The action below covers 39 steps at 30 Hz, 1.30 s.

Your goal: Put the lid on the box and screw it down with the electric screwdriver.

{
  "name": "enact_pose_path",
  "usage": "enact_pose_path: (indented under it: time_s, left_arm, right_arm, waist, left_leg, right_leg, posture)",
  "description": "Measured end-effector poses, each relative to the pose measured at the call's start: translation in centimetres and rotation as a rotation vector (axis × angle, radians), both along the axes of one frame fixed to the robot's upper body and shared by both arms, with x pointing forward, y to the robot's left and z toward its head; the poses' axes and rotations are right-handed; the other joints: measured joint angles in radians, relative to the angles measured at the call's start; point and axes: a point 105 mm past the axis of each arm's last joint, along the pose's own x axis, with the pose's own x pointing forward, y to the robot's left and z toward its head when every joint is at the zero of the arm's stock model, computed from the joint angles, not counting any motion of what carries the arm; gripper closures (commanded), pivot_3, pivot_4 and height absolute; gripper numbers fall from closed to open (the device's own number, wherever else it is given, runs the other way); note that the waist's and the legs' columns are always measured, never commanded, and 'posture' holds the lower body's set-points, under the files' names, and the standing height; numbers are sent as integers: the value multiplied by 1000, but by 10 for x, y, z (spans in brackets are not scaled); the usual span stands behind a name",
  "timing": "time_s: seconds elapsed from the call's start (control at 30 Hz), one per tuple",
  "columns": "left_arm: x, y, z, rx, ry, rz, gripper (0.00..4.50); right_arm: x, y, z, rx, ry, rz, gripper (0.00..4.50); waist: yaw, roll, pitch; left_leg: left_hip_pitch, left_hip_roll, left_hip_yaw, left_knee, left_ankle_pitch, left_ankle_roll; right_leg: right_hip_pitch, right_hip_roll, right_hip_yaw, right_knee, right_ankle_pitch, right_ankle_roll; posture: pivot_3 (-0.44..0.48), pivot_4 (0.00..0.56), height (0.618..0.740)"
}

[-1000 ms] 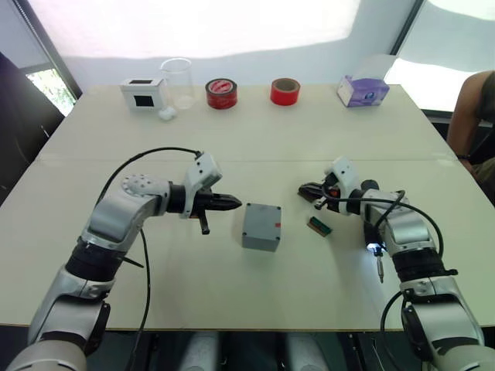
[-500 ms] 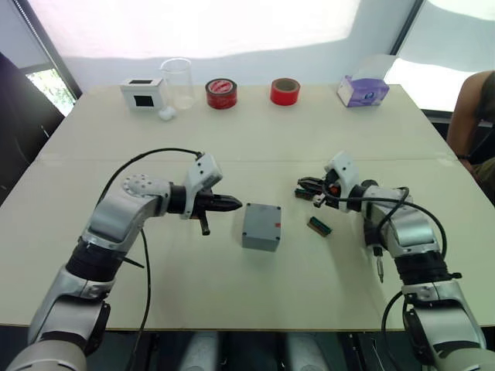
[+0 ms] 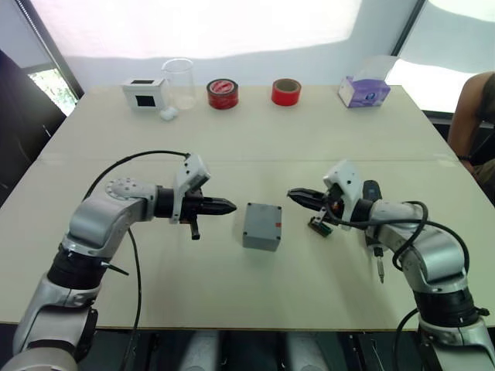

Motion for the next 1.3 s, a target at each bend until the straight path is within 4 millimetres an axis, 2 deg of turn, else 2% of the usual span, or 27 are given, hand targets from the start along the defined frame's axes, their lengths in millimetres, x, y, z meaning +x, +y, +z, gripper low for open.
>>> enact_pose_path:
  time_s: [0.7, 1.13, 1.17, 1.3]
  left_arm:
    - [2, -2, -7, 37, -16, 9, 4500]
    - [3, -2, -9, 43, -22, 10, 4500]
    - [3, -2, -9, 43, -23, 10, 4500]
    - [4, -2, -7, 43, -28, 8, 4500]
  right_arm:
    - [-5, 11, -20, -14, 77, 13, 4438]
    - [-1, 8, -27, -31, 83, -5, 4438]
    - [-1, 8, -27, -32, 82, -7, 3897]
    - [0, 7, -28, -33, 83, -11, 2492]
  waist:
    - [-1, 0, 0]
    - [-1, 0, 0]
    - [-1, 0, 0]
    - [-2, 0, 0]
  left_leg:
    - [0, 0, 0, 0, 0, 0]
    - [0, 0, 0, 0, 0, 0]
    - [0, 0, 0, 0, 0, 0]
    - [0, 0, 0, 0, 0, 0]
  right_leg:
    - [0, 0, 0, 0, 0, 0]
    - [0, 0, 0, 0, 0, 0]
    - [0, 0, 0, 0, 0, 0]
    - [0, 1, 0, 0, 0, 0]
  posture:
    - [0, 150, 740]
    - [0, 150, 740]
    - [0, 150, 740]
    - [0, 150, 740]
